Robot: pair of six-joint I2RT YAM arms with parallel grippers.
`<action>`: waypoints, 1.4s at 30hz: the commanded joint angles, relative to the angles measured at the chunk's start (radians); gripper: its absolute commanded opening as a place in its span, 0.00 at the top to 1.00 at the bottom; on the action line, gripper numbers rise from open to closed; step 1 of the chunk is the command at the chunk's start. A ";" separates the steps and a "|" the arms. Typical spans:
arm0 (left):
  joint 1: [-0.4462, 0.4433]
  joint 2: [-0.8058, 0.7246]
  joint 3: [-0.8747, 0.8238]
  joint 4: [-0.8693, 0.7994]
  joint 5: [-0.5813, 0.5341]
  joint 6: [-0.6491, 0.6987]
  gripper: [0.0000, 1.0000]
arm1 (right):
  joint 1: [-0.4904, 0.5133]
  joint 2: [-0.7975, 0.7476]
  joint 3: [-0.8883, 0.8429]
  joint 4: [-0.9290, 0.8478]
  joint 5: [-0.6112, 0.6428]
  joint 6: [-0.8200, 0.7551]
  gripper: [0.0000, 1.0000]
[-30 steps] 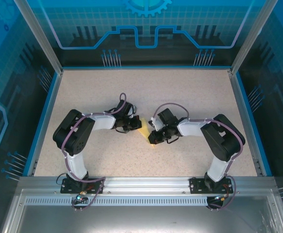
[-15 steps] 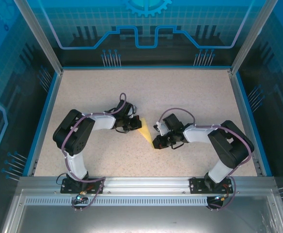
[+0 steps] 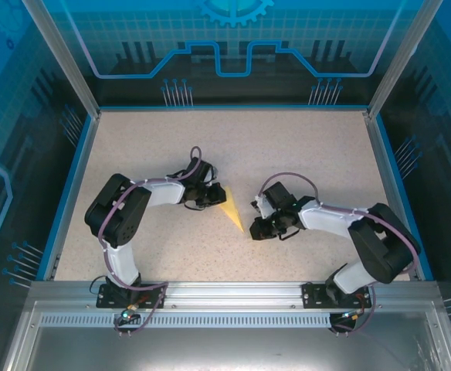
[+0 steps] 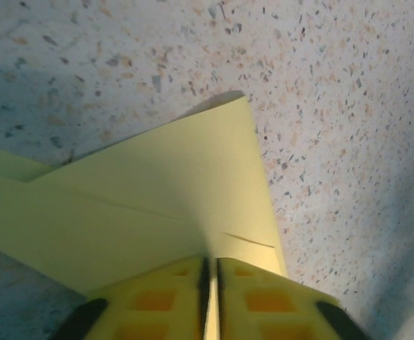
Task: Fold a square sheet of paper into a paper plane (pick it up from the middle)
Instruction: Fold the wing for the fifth time at the center of the table, then turn over a paper plane at the center of the table.
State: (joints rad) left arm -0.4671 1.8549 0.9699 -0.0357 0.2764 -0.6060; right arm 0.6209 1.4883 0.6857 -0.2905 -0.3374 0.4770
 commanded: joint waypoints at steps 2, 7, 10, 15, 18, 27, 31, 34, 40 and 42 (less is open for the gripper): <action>-0.014 -0.072 0.064 -0.149 -0.064 -0.007 0.70 | -0.026 -0.052 0.065 -0.039 0.123 0.077 0.74; -0.063 -0.145 0.176 -0.340 -0.177 -0.055 0.49 | -0.076 -0.079 0.080 0.002 0.213 0.143 0.43; -0.108 -0.139 0.249 -0.504 -0.303 -0.120 0.40 | -0.115 -0.103 0.068 0.031 0.212 0.165 0.28; -0.181 -0.073 0.340 -0.659 -0.412 -0.228 0.35 | -0.157 -0.114 0.056 0.058 0.203 0.164 0.12; -0.212 -0.017 0.387 -0.693 -0.432 -0.266 0.33 | -0.165 -0.120 0.049 0.061 0.211 0.165 0.09; -0.247 0.114 0.479 -0.750 -0.464 -0.312 0.34 | -0.176 -0.121 0.029 0.057 0.207 0.169 0.08; -0.247 0.130 0.491 -0.780 -0.473 -0.322 0.40 | -0.177 -0.120 0.027 0.053 0.204 0.171 0.09; -0.251 0.099 0.471 -0.788 -0.497 -0.342 0.47 | -0.178 -0.116 0.030 0.053 0.202 0.170 0.09; -0.270 0.033 0.412 -0.751 -0.524 -0.390 0.60 | -0.178 -0.098 0.031 0.066 0.175 0.180 0.10; -0.271 0.029 0.394 -0.742 -0.526 -0.402 0.64 | -0.178 -0.096 0.033 0.068 0.170 0.184 0.11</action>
State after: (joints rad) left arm -0.7307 1.9198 1.3903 -0.7712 -0.2176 -0.9730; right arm 0.4572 1.3857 0.7231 -0.2340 -0.1432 0.6426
